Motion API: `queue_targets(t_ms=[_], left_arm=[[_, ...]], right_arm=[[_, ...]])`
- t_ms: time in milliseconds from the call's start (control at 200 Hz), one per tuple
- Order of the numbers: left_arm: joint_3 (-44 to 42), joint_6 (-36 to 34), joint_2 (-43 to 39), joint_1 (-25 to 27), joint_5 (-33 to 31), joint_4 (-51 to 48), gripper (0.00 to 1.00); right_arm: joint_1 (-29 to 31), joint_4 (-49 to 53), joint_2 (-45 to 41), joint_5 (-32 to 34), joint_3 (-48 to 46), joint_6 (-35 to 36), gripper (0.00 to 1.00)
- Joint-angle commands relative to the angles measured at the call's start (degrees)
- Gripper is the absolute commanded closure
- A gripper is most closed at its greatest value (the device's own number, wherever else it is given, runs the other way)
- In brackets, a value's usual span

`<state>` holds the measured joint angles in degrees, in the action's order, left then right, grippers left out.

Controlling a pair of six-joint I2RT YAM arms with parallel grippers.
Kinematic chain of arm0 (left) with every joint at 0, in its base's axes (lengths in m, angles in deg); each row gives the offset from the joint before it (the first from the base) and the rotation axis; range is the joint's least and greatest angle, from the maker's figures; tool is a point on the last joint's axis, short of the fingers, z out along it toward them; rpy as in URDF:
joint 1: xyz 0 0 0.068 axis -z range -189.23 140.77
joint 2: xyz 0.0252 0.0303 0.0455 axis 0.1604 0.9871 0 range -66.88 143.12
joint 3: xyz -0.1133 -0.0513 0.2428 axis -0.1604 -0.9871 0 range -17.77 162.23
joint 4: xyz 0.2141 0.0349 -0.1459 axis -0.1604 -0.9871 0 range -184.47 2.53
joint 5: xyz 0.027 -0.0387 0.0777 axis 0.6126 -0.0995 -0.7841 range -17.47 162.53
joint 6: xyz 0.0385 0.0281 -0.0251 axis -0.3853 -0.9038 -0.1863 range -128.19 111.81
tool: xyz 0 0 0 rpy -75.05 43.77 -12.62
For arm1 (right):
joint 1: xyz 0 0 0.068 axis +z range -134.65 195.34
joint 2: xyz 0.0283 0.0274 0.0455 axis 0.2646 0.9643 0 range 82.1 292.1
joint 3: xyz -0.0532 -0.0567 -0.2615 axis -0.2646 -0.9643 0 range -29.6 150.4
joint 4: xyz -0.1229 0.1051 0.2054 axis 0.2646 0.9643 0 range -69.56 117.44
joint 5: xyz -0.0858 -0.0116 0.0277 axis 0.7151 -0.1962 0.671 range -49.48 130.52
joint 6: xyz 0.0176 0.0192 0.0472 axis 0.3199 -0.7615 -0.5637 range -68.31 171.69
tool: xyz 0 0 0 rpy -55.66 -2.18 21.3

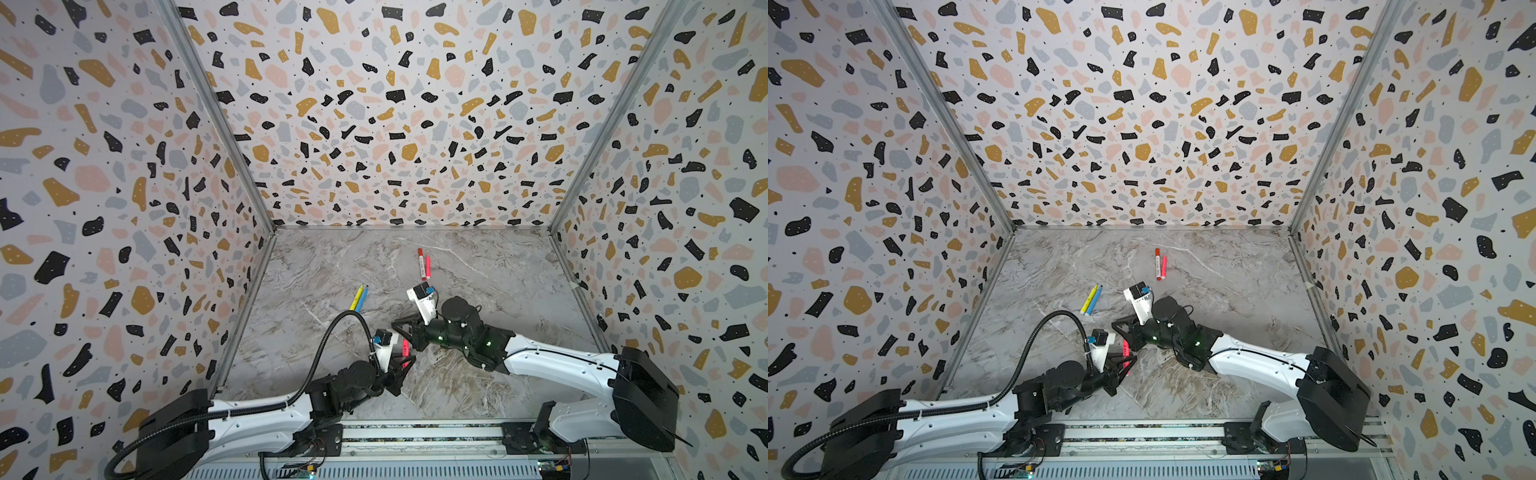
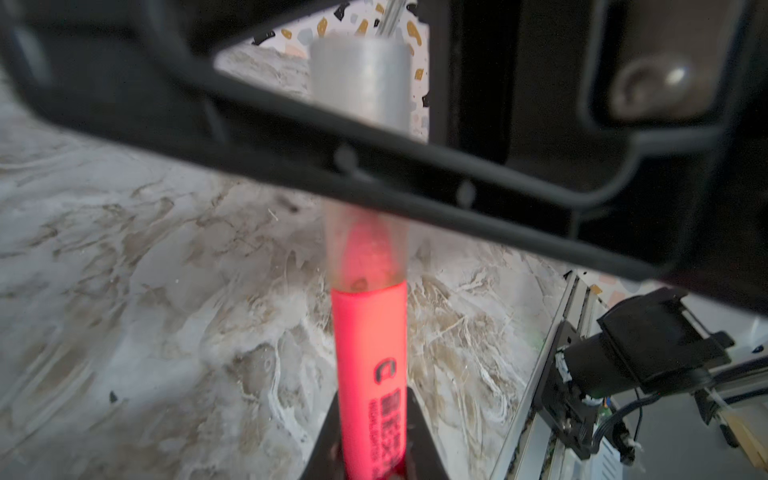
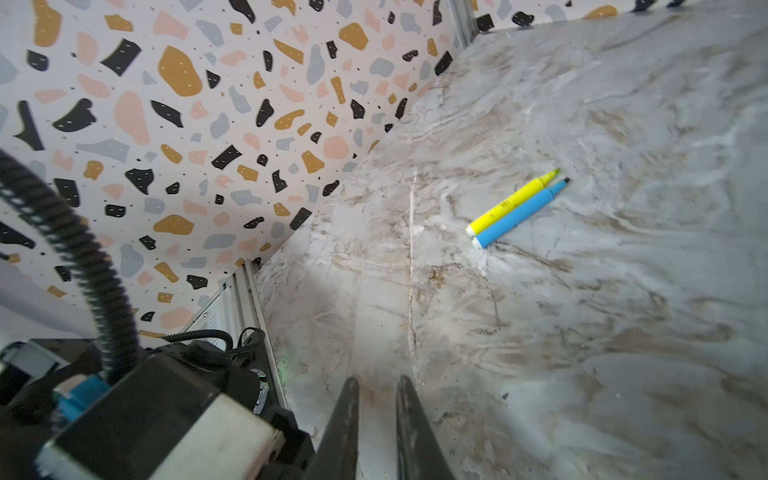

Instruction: Insert the pens into the pen caps

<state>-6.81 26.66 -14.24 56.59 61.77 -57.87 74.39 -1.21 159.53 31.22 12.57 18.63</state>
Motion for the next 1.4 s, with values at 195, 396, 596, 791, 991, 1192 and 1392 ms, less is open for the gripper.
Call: queue_targets(t_ms=[195,396,596,791,991,1192,1392], left_arm=[[5.1,0.1,-8.2,-5.0,-4.3,14.3,1.0],[5.2,1.4,-12.1,-9.3,-2.2,14.3,1.0],[5.1,2.0,-14.4,-12.5,-0.5,12.8,1.0],[5.9,-1.5,-11.2,-12.8,3.4,9.0,1.0],[3.8,-3.9,-5.5,-12.1,7.2,6.2,1.0],[1.5,-3.7,-6.5,-9.9,6.0,7.0,1.0],[1.7,-4.2,-5.9,-8.9,5.9,7.7,1.0]], right_arm=[[17.4,5.5,7.3,18.9,-11.0,-16.4,1.0],[22.1,9.6,12.5,20.8,-8.7,-20.9,1.0],[21.9,6.9,8.8,19.4,-11.0,-19.0,1.0],[18.8,9.7,2.9,17.2,-7.9,-10.6,1.0],[11.5,14.8,-10.5,14.9,-1.2,0.3,0.48],[2.1,14.4,-19.9,9.4,-1.0,3.5,0.39],[-0.6,17.0,-18.8,5.2,1.4,5.5,0.42]])
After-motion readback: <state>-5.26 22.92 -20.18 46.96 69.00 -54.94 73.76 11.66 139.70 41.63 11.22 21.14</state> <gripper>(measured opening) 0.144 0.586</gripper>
